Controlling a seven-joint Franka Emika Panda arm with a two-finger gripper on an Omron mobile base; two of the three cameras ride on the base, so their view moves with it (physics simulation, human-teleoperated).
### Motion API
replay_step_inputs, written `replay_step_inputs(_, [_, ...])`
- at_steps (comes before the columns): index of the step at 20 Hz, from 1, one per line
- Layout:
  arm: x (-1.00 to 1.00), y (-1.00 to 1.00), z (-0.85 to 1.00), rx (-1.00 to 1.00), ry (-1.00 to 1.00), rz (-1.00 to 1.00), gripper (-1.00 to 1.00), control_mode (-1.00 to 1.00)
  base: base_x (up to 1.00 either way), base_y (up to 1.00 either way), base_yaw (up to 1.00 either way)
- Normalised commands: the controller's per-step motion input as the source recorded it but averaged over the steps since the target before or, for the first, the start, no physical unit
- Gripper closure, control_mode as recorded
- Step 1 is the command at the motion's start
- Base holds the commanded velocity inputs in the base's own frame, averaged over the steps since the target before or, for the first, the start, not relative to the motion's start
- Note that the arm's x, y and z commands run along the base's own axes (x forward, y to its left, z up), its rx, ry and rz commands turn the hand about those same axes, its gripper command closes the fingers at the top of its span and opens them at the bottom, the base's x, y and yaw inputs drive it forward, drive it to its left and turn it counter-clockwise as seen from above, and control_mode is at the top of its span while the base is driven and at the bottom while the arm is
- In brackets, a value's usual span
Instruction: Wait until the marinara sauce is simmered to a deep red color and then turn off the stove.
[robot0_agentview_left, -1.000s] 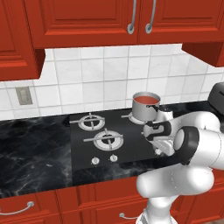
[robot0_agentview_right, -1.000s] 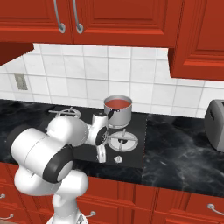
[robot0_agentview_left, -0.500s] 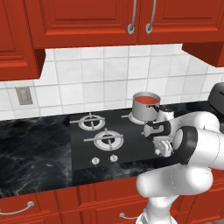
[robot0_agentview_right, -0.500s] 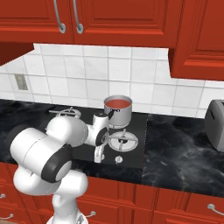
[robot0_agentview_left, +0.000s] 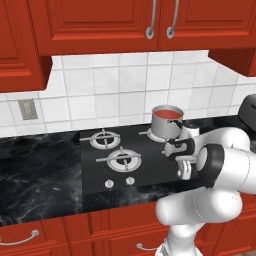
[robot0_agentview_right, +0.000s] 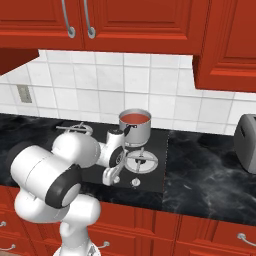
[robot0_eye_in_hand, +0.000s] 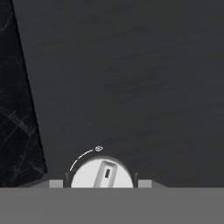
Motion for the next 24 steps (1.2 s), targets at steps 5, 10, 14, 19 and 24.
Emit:
replay_step_inputs(5, [-0.05,0.00,-0.14,0.00,0.00,-0.31,1.00,-1.00,0.00,0.00,0.00])
replay_step_inputs(10, [-0.06,0.00,-0.14,0.00,0.00,-0.31,1.00,-1.00,0.00,0.00,0.00])
replay_step_inputs(14, [-0.09,0.00,-0.16,0.00,0.00,-0.31,1.00,-1.00,0.00,0.00,0.00])
replay_step_inputs(19, [-0.11,0.00,-0.16,0.00,0.00,-0.31,1.00,-1.00,0.00,0.00,0.00])
replay_step_inputs(24, [-0.11,0.00,-0.15,0.00,0.00,-0.31,1.00,-1.00,0.00,0.00,0.00])
